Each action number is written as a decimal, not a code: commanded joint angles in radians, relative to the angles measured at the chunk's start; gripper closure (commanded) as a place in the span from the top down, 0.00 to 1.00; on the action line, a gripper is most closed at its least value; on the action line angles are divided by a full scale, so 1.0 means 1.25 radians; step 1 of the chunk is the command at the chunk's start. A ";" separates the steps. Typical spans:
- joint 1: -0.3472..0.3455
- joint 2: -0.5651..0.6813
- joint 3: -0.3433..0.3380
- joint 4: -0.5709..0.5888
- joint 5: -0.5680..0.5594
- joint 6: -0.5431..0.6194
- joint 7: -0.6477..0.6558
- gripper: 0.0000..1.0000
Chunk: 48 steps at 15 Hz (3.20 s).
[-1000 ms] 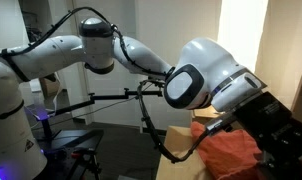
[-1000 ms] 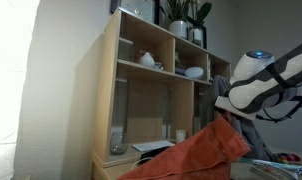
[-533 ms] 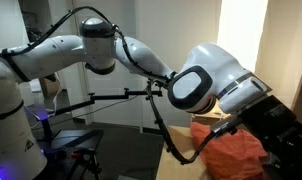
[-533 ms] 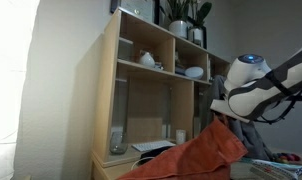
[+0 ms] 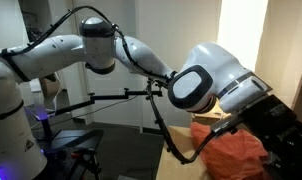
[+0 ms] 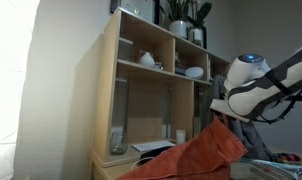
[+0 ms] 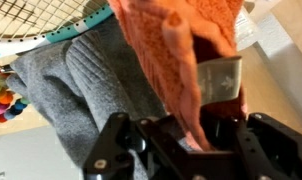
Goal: Unfold the orange towel
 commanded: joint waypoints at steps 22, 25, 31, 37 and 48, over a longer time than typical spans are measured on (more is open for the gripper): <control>-0.017 -0.233 0.187 -0.156 -0.378 0.514 -0.022 1.00; -0.019 -0.270 0.201 -0.098 -0.502 0.514 -0.006 1.00; -0.174 -0.456 0.435 0.052 -0.543 0.503 -0.260 1.00; -0.187 -0.448 0.444 0.050 -0.572 0.497 -0.235 1.00; -0.237 -0.471 0.525 0.068 -0.635 0.497 -0.226 1.00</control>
